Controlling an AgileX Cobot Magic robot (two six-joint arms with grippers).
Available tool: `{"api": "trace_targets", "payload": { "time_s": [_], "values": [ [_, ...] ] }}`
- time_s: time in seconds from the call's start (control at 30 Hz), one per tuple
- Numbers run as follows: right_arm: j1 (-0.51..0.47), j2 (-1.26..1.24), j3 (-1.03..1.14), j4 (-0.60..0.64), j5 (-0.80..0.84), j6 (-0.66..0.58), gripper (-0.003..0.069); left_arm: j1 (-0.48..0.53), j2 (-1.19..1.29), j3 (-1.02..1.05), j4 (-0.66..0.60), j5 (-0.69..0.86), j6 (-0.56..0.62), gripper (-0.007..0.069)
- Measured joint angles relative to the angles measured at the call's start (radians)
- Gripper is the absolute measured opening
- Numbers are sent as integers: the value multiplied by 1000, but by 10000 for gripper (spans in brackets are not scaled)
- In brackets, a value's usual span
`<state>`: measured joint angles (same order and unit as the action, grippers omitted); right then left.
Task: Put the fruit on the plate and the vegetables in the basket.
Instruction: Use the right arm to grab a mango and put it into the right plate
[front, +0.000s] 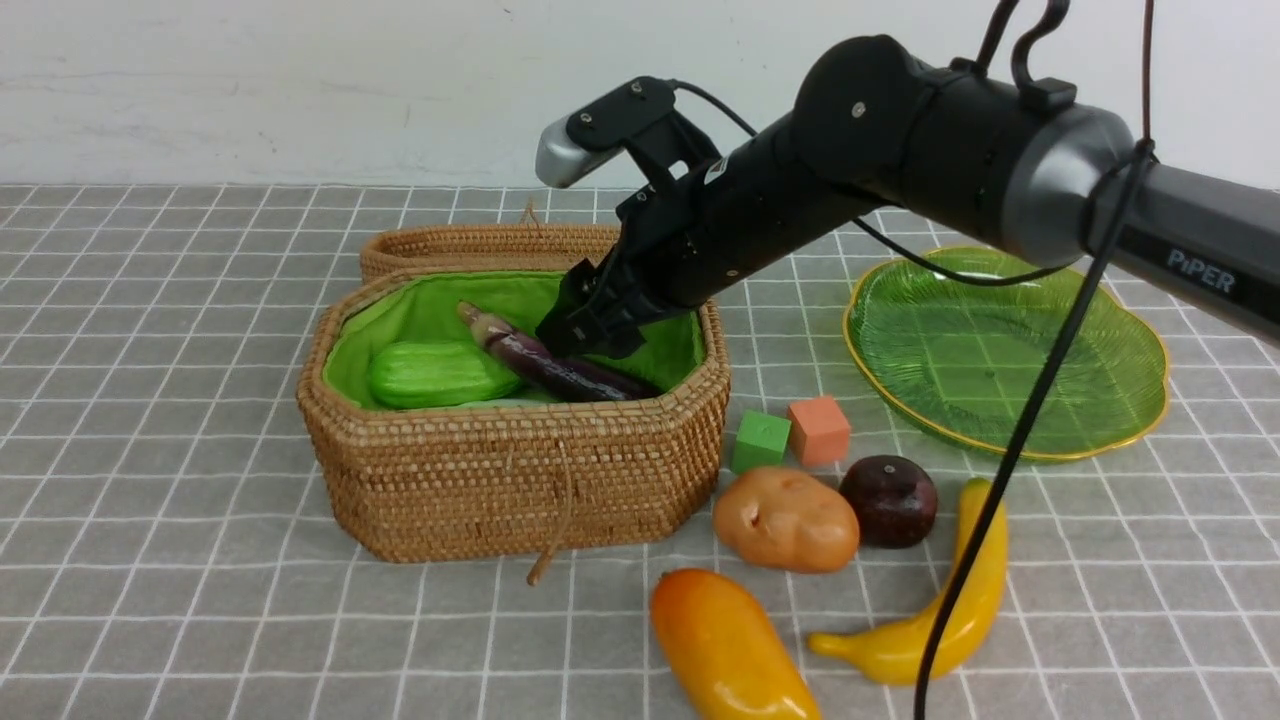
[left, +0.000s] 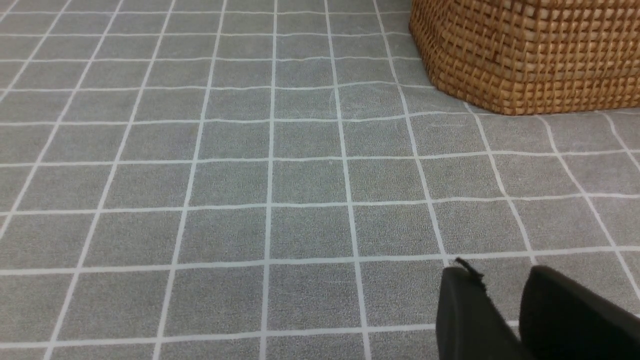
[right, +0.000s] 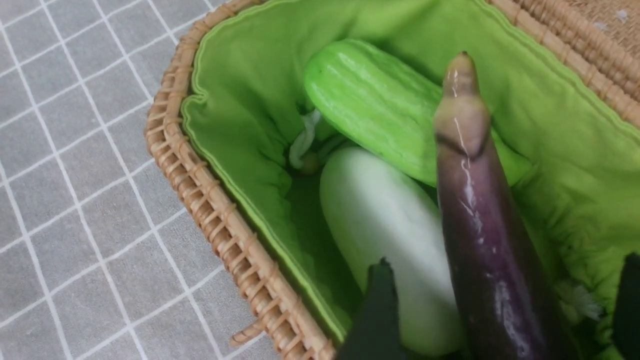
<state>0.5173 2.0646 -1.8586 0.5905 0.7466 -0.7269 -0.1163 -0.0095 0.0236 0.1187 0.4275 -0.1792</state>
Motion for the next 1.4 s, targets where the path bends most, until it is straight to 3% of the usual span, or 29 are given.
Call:
{"api": "trace_targets", "payload": {
  "time_s": [0.2,0.43,0.5,0.57,0.8,0.97,1.13,1.4],
  "values": [
    [0,0,0,-2,9,0,637,0,0,0,0,0,0,184],
    [0,-32,0,-22,82,20,600,0,0,0,0,0,0,186],
    [0,-50,0,-50,113,62,591,0,0,0,0,0,0,186],
    [2,-105,0,-128,212,217,594,0,0,0,0,0,0,188],
    [81,-154,83,-298,398,411,606,0,0,0,0,0,0,197],
    [186,-148,234,-400,373,561,606,0,0,0,0,0,0,204],
    [201,-148,352,-452,278,693,605,0,0,0,0,0,0,209],
    [181,-128,456,-438,166,727,579,0,0,0,0,0,0,217]
  ]
}}
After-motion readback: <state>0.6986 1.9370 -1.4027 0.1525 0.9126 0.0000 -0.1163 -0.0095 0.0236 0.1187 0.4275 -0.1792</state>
